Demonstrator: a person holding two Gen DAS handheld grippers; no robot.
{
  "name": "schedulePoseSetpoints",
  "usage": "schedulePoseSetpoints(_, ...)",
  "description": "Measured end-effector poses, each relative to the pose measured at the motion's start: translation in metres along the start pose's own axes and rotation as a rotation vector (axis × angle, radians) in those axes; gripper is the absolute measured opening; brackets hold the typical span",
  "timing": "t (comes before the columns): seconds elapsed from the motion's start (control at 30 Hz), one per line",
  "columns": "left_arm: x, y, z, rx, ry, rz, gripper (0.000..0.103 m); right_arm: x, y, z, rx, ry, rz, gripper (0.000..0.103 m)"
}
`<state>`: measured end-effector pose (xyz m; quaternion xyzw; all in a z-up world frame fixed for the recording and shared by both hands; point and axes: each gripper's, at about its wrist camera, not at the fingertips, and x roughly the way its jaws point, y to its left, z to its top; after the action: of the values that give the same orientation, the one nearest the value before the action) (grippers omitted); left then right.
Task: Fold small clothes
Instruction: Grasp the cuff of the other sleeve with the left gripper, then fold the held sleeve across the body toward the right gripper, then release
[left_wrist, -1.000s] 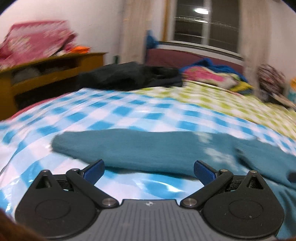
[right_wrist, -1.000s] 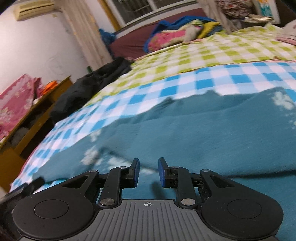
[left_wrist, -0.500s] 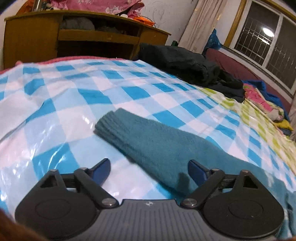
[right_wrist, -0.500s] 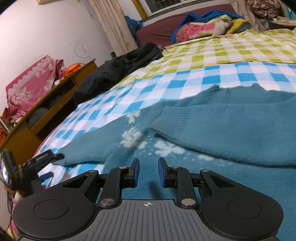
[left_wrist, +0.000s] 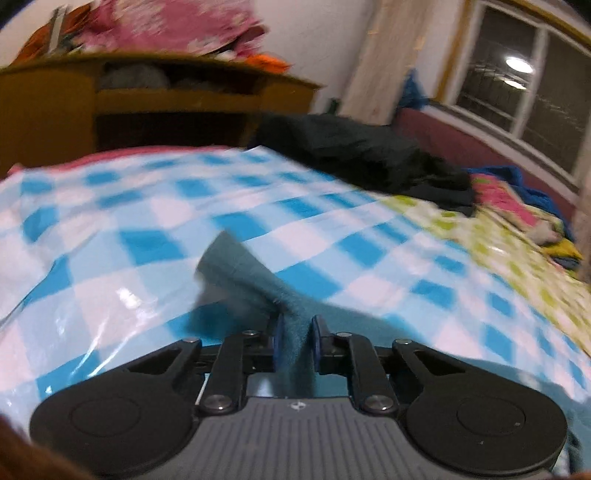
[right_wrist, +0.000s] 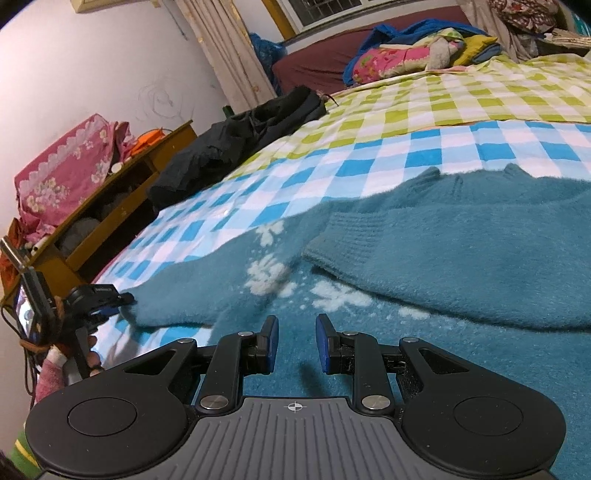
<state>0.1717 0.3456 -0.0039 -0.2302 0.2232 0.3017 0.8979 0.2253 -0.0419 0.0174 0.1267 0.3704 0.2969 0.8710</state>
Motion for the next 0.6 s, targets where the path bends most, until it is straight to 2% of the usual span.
schedulePoseSetpoints(0.17,-0.032,-0.056,-0.008,0.141,-0.018,-0.207,0.016,-0.008,-0.006,0.003,0.022,-0.016,-0.001,0.024)
schedulePoseSetpoints(0.23,-0.046,-0.086,-0.02,0.229,-0.012,-0.295,0.016,-0.012,-0.009,0.005,0.032,-0.025,-0.002,0.024)
schedulePoseSetpoints(0.3,-0.06,-0.11,-0.037,0.334,-0.019,-0.357,0.016,-0.016,-0.013,0.007,0.049,-0.032,-0.004,0.024)
schedulePoseSetpoints(0.37,-0.069,-0.116,-0.046,0.359,0.004,-0.402,0.017,-0.017,-0.016,0.009,0.063,-0.03,-0.003,0.024)
schedulePoseSetpoints(0.43,-0.075,-0.108,-0.049,0.347,0.008,-0.381,0.017,-0.019,-0.017,0.008,0.059,-0.025,0.003,0.024)
schedulePoseSetpoints(0.53,-0.079,-0.076,-0.04,0.323,-0.049,-0.251,0.02,-0.019,-0.014,0.005,0.038,-0.013,0.005,0.024)
schedulePoseSetpoints(0.6,-0.075,-0.046,-0.031,0.266,-0.063,-0.154,0.037,-0.016,-0.011,0.002,0.043,0.0,0.01,0.024)
